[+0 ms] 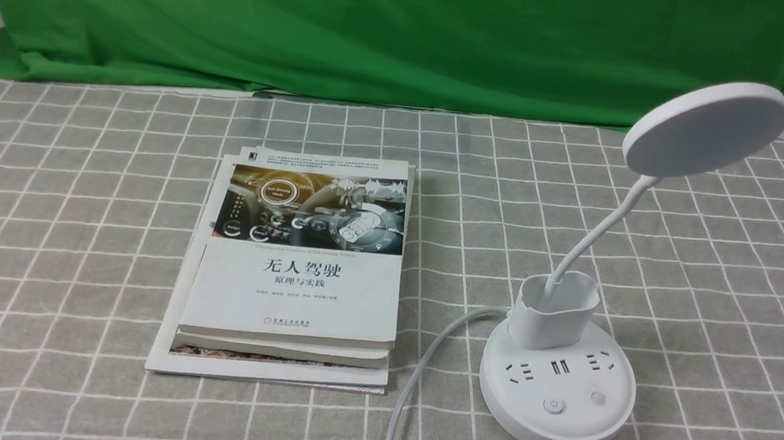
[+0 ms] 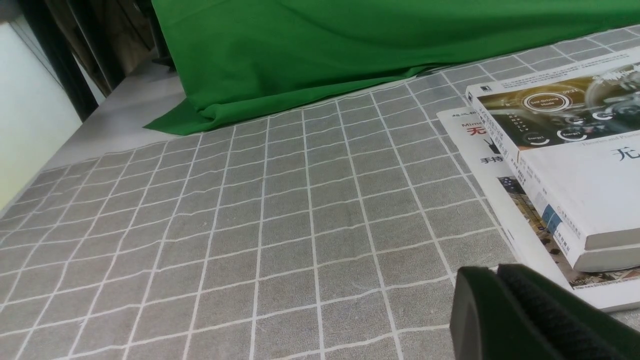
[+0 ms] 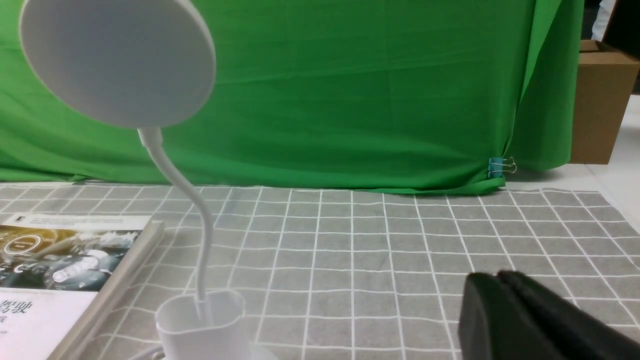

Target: Turn off the desk lamp on the grey coffee tablecloth by hand.

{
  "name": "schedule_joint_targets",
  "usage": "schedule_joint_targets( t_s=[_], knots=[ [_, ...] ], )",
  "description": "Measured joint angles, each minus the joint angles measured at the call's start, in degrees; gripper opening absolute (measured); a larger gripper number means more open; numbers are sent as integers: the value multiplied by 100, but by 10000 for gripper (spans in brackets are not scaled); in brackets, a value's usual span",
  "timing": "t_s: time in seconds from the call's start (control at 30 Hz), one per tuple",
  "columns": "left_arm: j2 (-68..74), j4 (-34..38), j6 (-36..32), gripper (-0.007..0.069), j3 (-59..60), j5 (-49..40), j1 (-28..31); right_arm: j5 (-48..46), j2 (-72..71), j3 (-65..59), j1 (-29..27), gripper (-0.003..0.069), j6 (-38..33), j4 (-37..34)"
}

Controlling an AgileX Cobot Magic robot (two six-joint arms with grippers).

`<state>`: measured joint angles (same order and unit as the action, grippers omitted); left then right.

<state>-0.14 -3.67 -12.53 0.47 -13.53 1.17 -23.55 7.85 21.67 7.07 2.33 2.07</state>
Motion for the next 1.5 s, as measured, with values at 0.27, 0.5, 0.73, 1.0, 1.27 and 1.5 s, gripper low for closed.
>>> schedule_joint_targets(
  t_s=[0.27, 0.5, 0.73, 1.0, 1.27, 1.5],
  knots=[
    [0, 0, -6, 20, 0, 0, 0, 0, 0, 0, -2, 36, 0, 0],
    [0, 0, -2, 20, 0, 0, 0, 0, -16, 0, -375, 38, 0, -1],
    [0, 0, -2, 20, 0, 0, 0, 771, -98, -621, -783, 38, -291, 4],
    [1, 5, -2, 20, 0, -9, 0, 1312, -768, -2165, -1075, 46, -788, 15],
    [1, 5, -2, 20, 0, -5, 0, 886, -775, -2210, -1146, 46, -37, 15],
    [14, 5, -2, 20, 0, -5, 0, 881, -775, -2210, -1146, 46, 64, 15]
  ],
)
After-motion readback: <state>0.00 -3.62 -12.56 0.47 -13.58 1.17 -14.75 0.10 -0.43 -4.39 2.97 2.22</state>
